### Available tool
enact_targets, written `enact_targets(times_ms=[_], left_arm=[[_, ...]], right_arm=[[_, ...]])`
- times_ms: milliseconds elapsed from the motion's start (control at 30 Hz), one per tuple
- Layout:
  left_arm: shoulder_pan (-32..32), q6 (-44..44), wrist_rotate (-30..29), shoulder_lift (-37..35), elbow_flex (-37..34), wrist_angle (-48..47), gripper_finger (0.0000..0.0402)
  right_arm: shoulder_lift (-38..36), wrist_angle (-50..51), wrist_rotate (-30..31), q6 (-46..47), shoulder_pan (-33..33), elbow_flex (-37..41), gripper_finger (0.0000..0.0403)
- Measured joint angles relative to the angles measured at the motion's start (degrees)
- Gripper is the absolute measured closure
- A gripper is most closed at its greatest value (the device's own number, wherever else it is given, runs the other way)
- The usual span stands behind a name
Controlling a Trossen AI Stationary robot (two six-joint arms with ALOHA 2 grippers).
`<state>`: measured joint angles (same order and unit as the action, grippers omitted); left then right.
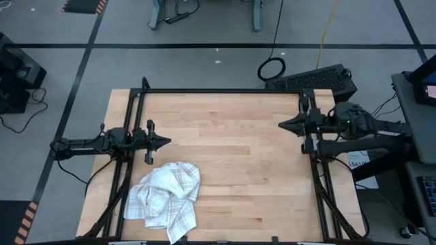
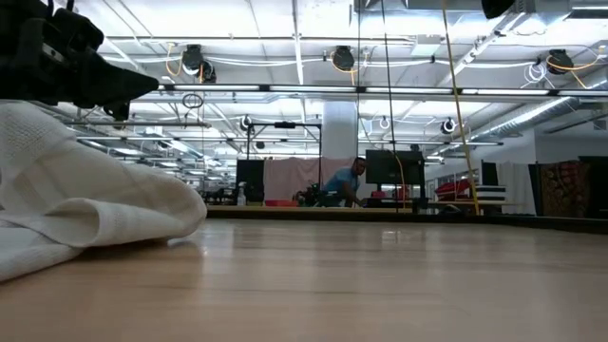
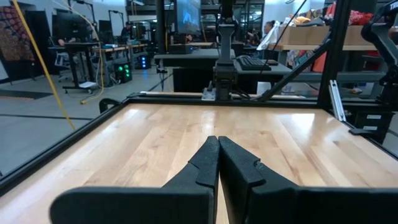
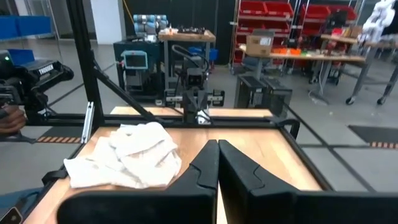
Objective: Roll towel
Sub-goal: Roll the white kitchen towel
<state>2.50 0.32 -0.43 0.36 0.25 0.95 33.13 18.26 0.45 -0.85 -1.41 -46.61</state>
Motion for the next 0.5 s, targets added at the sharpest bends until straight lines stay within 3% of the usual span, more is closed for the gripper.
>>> enact_targets(times_ms=[200, 367, 500], left_arm=[[0.02, -0.02, -0.28, 0.0, 0.0, 1.36, 0.0387], [0.02, -1.29, -2.18, -0.04, 0.67, 8.84, 0.0387], [0.04, -2.92, -5.75, 0.5, 8.19, 5.62, 0.0387]], right_arm=[[1.64, 1.26, -0.13, 0.62, 0.0, 0.0, 0.0403], [1.92, 3.32, -0.35, 0.62, -0.01, 0.0, 0.0403], [2.19, 4.85, -0.33, 1.03, -0.02, 0.0, 0.0403]])
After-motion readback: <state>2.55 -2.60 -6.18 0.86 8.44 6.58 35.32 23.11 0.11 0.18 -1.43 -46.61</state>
